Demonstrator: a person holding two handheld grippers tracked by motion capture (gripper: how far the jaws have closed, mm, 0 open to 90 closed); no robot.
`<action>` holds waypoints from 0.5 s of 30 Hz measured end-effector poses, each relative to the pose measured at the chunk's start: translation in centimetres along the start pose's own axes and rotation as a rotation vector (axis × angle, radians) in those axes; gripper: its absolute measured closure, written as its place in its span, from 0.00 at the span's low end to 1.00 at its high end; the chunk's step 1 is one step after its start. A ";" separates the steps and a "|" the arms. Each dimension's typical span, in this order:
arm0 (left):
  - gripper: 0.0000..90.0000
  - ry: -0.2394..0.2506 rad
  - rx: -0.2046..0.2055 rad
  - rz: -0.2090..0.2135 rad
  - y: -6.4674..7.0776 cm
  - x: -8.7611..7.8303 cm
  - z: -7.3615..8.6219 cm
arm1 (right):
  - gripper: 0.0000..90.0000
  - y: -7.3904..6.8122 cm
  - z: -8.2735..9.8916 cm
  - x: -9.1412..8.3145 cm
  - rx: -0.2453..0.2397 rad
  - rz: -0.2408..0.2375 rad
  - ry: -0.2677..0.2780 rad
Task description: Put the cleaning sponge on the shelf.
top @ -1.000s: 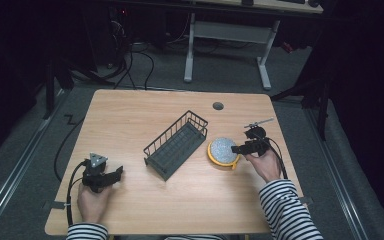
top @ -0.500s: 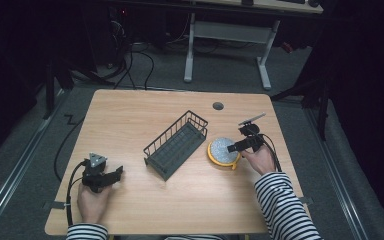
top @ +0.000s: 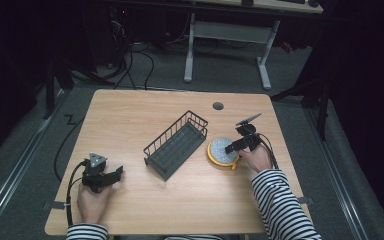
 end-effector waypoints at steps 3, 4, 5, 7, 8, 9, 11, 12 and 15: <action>0.34 0.000 0.001 0.000 0.0 0.0 0.0 | 0.37 0.2 0.2 0.4 0.037 -0.041 -0.012; 0.34 0.001 0.000 0.000 0.0 0.0 0.0 | 0.38 0.3 0.2 0.4 0.041 -0.048 -0.012; 0.34 0.001 0.001 0.000 0.0 0.0 0.0 | 0.40 0.2 0.2 0.5 0.047 -0.061 -0.015; 0.34 0.002 0.000 0.000 0.0 0.0 0.0 | 0.42 0.2 0.3 0.5 0.060 -0.078 -0.017; 0.34 0.002 0.000 0.000 0.0 0.0 0.0 | 0.42 0.2 0.3 0.5 0.060 -0.078 -0.017; 0.34 0.001 0.000 0.001 0.0 0.0 0.0 | 0.45 0.2 0.3 0.5 0.061 -0.090 -0.024; 0.34 0.001 0.001 0.001 0.0 0.0 0.0 | 0.49 0.1 0.3 0.6 0.073 -0.108 -0.023; 0.34 0.001 0.000 0.001 0.0 0.0 0.0 | 0.51 0.2 0.4 0.6 0.075 -0.112 -0.030; 0.34 0.001 0.000 0.001 0.0 0.0 0.0 | 0.56 0.0 0.4 0.6 0.066 -0.118 -0.028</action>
Point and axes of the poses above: each handheld gripper's, and its own axes: x roughly forward along the jaws, z roughly out of its underside, y roughly to its right, the point moved 9 cm from there along x, roughly forward along the jaws, and after that the axes turned 3 degrees about x, right-handed, at the moved point
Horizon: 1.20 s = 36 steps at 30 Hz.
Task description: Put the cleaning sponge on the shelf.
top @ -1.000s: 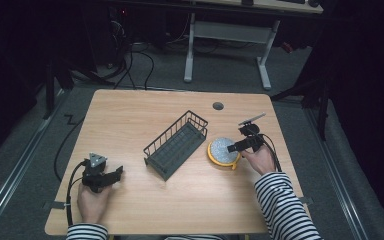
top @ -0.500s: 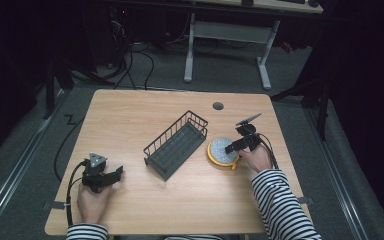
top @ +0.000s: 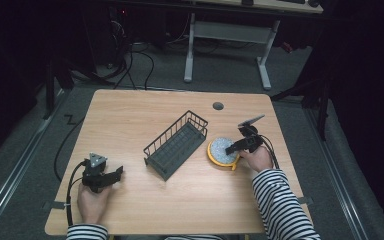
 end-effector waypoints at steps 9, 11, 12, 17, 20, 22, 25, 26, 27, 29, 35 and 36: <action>0.34 0.001 0.000 -0.001 0.0 0.0 0.0 | 0.74 -0.7 0.0 -0.4 -0.102 0.062 0.005; 0.34 0.000 0.000 0.000 0.0 0.0 0.0 | 0.79 -0.9 0.0 -0.5 -0.132 0.071 0.017; 0.34 0.001 0.000 -0.001 0.0 0.0 0.0 | 0.82 -1.0 0.1 -0.5 -0.152 0.079 0.020; 0.34 0.001 0.000 -0.001 0.0 0.0 0.0 | 0.85 -1.3 0.1 -0.7 -0.188 0.083 0.033; 0.34 -0.001 0.002 -0.001 0.0 0.0 0.0 | 0.86 -1.5 0.1 -1.0 -0.204 0.078 0.045; 0.34 -0.002 0.004 -0.002 0.0 0.0 0.0 | 0.86 -1.6 0.2 -1.2 -0.212 0.075 0.056; 0.34 -0.002 0.005 -0.002 0.0 0.0 0.0 | 0.86 -1.7 0.1 -2.0 -0.221 0.076 0.081; 0.34 -0.002 0.005 -0.002 0.0 0.0 0.0 | 0.86 -1.7 0.2 -2.3 -0.225 0.075 0.088; 0.34 -0.002 0.005 -0.002 0.0 0.0 0.0 | 0.87 -1.8 0.2 -2.6 -0.225 0.075 0.093; 0.34 -0.002 0.005 -0.002 0.0 0.0 0.0 | 0.87 -1.8 0.2 -3.1 -0.235 0.075 0.112; 0.34 -0.002 0.005 -0.002 0.0 0.0 0.0 | 0.87 -2.0 0.1 -4.9 -0.240 0.065 0.167; 0.34 -0.002 0.005 -0.002 0.0 0.0 0.0 | 0.87 -2.0 0.0 -5.2 -0.248 0.063 0.176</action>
Point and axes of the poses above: each handheld gripper's, and its own axes: x roughly forward along the jaws, z roughly out of its underside, y roughly to its right, the point moved 9 cm from there along x, roughly forward along the jaws, and after that the axes turned 3 degrees about x, right-handed, at the moved point
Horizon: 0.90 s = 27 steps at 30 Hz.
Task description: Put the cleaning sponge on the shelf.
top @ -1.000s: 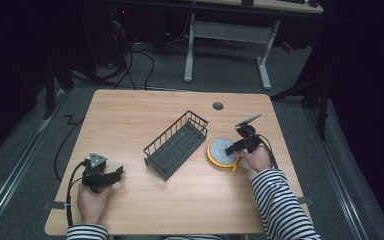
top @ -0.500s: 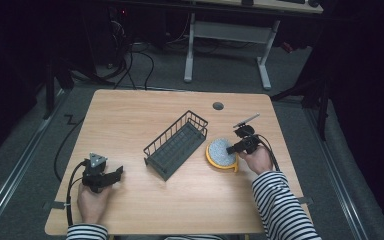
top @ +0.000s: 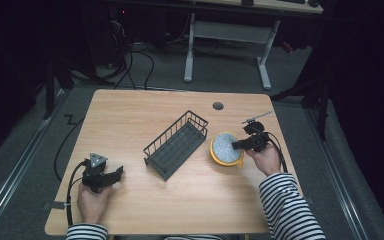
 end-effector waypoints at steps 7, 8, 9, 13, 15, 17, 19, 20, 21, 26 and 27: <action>0.34 0.000 0.000 0.000 0.0 0.0 0.0 | 0.86 -0.9 -1.0 -1.6 -0.006 -0.038 0.055; 0.34 0.000 0.000 0.000 0.0 0.0 0.0 | 0.86 -1.0 -1.1 -1.7 -0.010 -0.038 0.061; 0.34 0.000 0.000 0.000 0.0 0.0 0.0 | 0.86 -1.0 -1.2 -1.9 -0.011 -0.037 0.064; 0.34 0.000 0.000 0.000 0.0 0.0 0.0 | 0.87 -1.2 -1.8 -2.3 -0.014 -0.050 0.090; 0.34 0.000 0.000 0.000 0.0 0.0 0.0 | 0.86 -1.5 -2.5 -2.8 -0.016 -0.062 0.118; 0.34 0.000 0.001 0.000 0.0 0.0 0.0 | 0.86 -1.8 -2.9 -3.1 -0.024 -0.067 0.133; 0.34 -0.001 0.001 -0.001 0.0 0.0 0.0 | 0.86 -2.0 -3.5 -3.4 -0.030 -0.066 0.143; 0.34 -0.001 0.002 -0.001 0.0 0.0 0.0 | 0.86 -2.2 -3.8 -3.6 -0.034 -0.065 0.150; 0.34 -0.001 0.002 -0.001 0.0 0.0 0.0 | 0.86 -2.3 -4.1 -3.8 -0.036 -0.067 0.157; 0.34 -0.001 0.002 -0.002 0.0 0.0 0.0 | 0.86 -3.4 -5.6 -4.2 -0.064 -0.069 0.171; 0.34 -0.001 0.002 -0.002 0.0 0.0 0.0 | 0.86 -3.4 -5.6 -4.2 -0.064 -0.069 0.171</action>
Point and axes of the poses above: each handheld gripper's, and its own axes: x roughly forward along the jaws, z roughly out of its underside, y roughly to its right, the point moved 9 cm from there along x, roughly forward along the jaws, and after that the axes turned 3 degrees about x, right-handed, at the moved point
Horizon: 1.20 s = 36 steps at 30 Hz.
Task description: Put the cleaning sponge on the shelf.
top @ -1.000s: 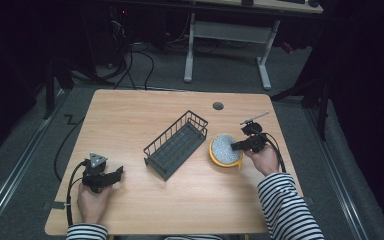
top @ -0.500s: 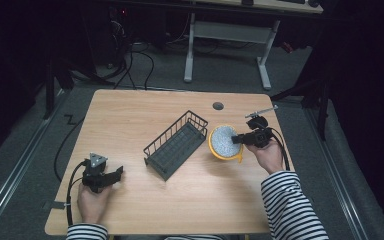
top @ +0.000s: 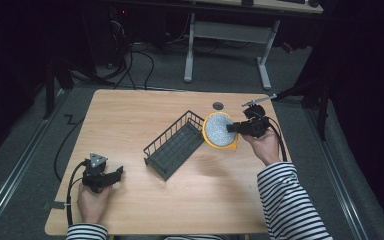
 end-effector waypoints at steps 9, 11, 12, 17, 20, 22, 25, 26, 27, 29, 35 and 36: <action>0.34 0.000 0.000 -0.001 0.0 0.0 0.0 | 0.86 -2.3 -3.8 1.9 -0.041 -0.035 0.034; 0.34 0.000 0.000 -0.001 0.0 0.0 0.0 | 0.86 -2.7 -4.5 2.4 -0.044 -0.045 0.040; 0.34 0.000 0.000 0.000 0.0 0.0 0.0 | 0.86 -2.9 -4.8 2.6 -0.046 -0.047 0.040; 0.34 0.000 0.000 0.001 0.0 0.0 0.0 | 0.86 -4.0 -6.5 4.0 -0.061 -0.067 0.055; 0.34 0.000 0.000 0.000 0.0 0.0 0.0 | 0.86 -4.8 -7.3 4.9 -0.075 -0.080 0.058; 0.34 0.000 0.000 0.000 0.0 0.0 0.0 | 0.86 -5.2 -7.5 5.4 -0.082 -0.086 0.054; 0.34 0.001 0.000 -0.001 0.0 0.0 0.0 | 0.86 -5.6 -7.8 6.2 -0.091 -0.096 0.054; 0.34 0.000 0.000 -0.001 0.0 0.0 0.0 | 0.86 -5.7 -7.9 6.4 -0.091 -0.100 0.059; 0.34 0.000 0.000 -0.001 0.0 0.0 0.0 | 0.86 -5.7 -7.9 6.4 -0.091 -0.100 0.059; 0.34 0.000 0.000 -0.001 0.0 0.0 0.0 | 0.85 -5.8 -8.2 6.9 -0.086 -0.113 0.069; 0.34 -0.002 0.004 -0.001 0.0 0.0 0.0 | 0.85 -5.6 -8.2 8.0 -0.095 -0.112 0.081; 0.34 -0.002 0.004 -0.002 0.0 0.0 0.0 | 0.84 -5.6 -8.1 8.1 -0.094 -0.112 0.081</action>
Point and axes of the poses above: each handheld gripper's, and its own axes: x roughly forward along the jaws, z roughly out of its underside, y roughly to its right, the point moved 9 cm from there along x, roughly forward along the jaws, and after that the axes turned 3 degrees about x, right-handed, at the moved point
